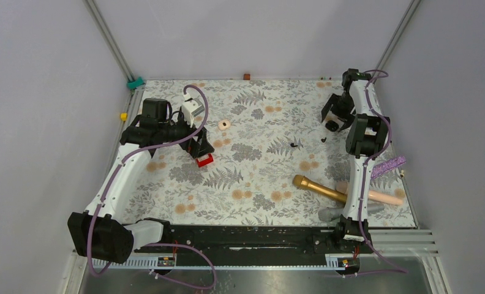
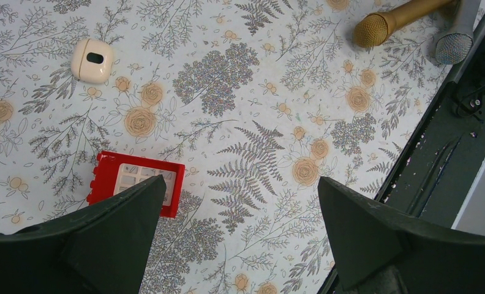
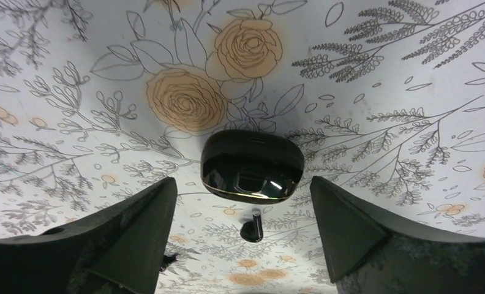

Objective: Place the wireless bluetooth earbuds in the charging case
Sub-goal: Pick up the charging case at the center of the board.

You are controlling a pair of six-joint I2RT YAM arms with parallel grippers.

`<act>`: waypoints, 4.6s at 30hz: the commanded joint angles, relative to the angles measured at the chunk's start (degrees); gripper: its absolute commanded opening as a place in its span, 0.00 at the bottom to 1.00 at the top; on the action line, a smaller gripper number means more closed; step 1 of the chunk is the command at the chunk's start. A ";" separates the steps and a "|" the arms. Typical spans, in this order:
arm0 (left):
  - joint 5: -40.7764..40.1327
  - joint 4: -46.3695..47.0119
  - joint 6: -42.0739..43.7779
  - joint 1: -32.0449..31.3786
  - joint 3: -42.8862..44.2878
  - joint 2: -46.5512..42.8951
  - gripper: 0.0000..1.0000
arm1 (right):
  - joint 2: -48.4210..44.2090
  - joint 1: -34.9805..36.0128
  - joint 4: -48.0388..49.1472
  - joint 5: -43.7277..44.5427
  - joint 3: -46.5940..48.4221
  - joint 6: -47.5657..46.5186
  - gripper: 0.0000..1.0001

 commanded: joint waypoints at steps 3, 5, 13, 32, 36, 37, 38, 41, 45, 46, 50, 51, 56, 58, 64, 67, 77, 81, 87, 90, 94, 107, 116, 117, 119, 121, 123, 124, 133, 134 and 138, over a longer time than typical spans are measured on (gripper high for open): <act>2.06 2.26 0.84 0.42 -0.52 -1.00 0.99 | -0.43 -0.14 2.67 -0.41 -0.26 2.22 0.74; 1.92 2.26 0.84 0.41 -0.49 -1.10 0.98 | -0.09 -0.08 2.89 -0.84 -0.48 2.22 0.72; 1.61 2.27 0.84 0.49 -0.49 -1.58 0.99 | 0.47 -0.07 3.33 -4.23 -1.14 1.42 0.66; 1.53 2.26 0.92 0.84 -0.50 -2.29 0.99 | -5.99 8.53 3.62 -6.96 -8.04 -4.71 0.54; 1.52 2.93 0.57 0.95 -0.81 -2.37 0.99 | -6.94 13.06 3.25 -6.55 -6.90 -6.78 0.54; 1.56 2.96 0.63 0.93 -0.87 -2.37 0.99 | -6.42 14.14 2.79 -6.35 -5.77 -7.07 0.53; 1.58 3.00 0.56 1.00 -0.89 -2.37 0.99 | -5.88 15.37 2.47 -6.23 -4.45 -7.46 0.54; 1.47 2.96 0.50 0.94 -0.97 -2.45 0.99 | -4.54 19.37 1.90 -5.71 -1.42 -9.03 0.54; 1.52 2.96 0.58 1.03 -1.06 -2.55 0.98 | -3.58 25.37 0.84 -6.24 -0.93 -12.40 0.53; 1.53 3.00 0.59 1.03 -1.07 -2.55 0.99 | -3.13 26.81 -0.18 -5.95 -0.73 -13.59 0.53; 1.75 3.22 0.58 1.04 -1.23 -2.63 0.99 | -0.84 32.57 -5.39 -4.44 0.63 -19.47 0.54; 1.71 3.22 0.58 1.02 -1.18 -2.56 0.98 | -0.68 33.95 -6.41 -3.89 0.32 -20.68 0.53; 1.55 3.21 0.72 1.34 -1.31 -3.96 0.99 | -3.81 38.41 -5.38 -1.57 -5.87 -23.17 0.55; 1.60 3.30 0.67 1.38 -1.39 -4.56 0.99 | -5.27 39.16 -4.56 0.10 -6.72 -22.93 0.59; 1.38 3.47 1.99 1.45 -1.32 -5.31 0.99 | -7.75 39.38 -7.33 4.58 -3.68 -23.92 1.00; 0.61 2.49 4.19 1.45 -0.52 -5.94 0.99 | -14.45 39.28 -6.51 7.90 -6.86 -26.21 0.99; 0.77 -0.36 9.32 1.90 0.79 -9.06 0.99 | -56.10 39.22 28.54 15.81 -47.28 -29.09 1.00; 1.10 3.22 4.31 1.90 -0.28 -9.14 0.99 | -55.61 39.17 31.51 6.20 -51.07 -29.31 0.99; -2.96 6.46 1.07 1.97 -4.11 -11.78 0.99 | -44.13 40.05 24.74 3.48 -45.87 -27.97 0.99; -1.89 8.30 0.18 2.12 -5.02 -13.56 0.99 | -40.12 41.46 25.54 9.55 -47.71 -29.74 0.99; -1.19 8.40 -0.12 2.08 -4.90 -14.08 0.98 | -36.88 42.25 25.78 12.75 -49.77 -31.77 0.99; 2.11 8.41 -0.84 4.40 -5.38 -14.88 0.98 | -28.10 46.06 25.71 23.31 -46.05 -33.37 1.00; 3.18 8.41 -0.97 4.62 -5.49 -14.66 0.99 | -24.50 46.04 26.95 31.31 -42.72 -35.13 0.99; 3.26 8.43 -0.92 4.71 -5.48 -14.65 0.98 | -24.16 46.05 27.13 31.90 -42.23 -35.48 0.99; 3.37 8.45 -0.92 4.71 -5.54 -14.48 0.99 | -23.47 46.03 27.77 32.83 -41.22 -36.00 0.99; 3.45 8.45 -0.97 4.82 -5.58 -14.32 0.99 | -22.52 45.99 28.45 33.31 -40.20 -36.61 0.99; 3.53 8.41 -0.92 4.90 -5.56 -14.16 0.99 | -21.59 46.03 28.82 33.83 -38.92 -37.00 1.00; 3.65 8.41 -0.96 4.90 -5.56 -14.08 0.99 | -21.19 45.97 29.02 33.90 -38.30 -37.14 0.99; 4.85 8.41 -1.09 5.31 -5.69 -14.06 0.99 | -18.63 44.11 30.37 38.30 -32.88 -38.52 0.99; 5.09 8.39 -1.09 5.40 -5.65 -14.14 0.99 | -18.54 43.64 30.41 38.22 -32.39 -38.22 0.99; 5.65 8.41 -1.07 5.41 -5.71 -13.98 0.99 | -18.15 42.09 29.80 34.12 -30.50 -36.92 0.99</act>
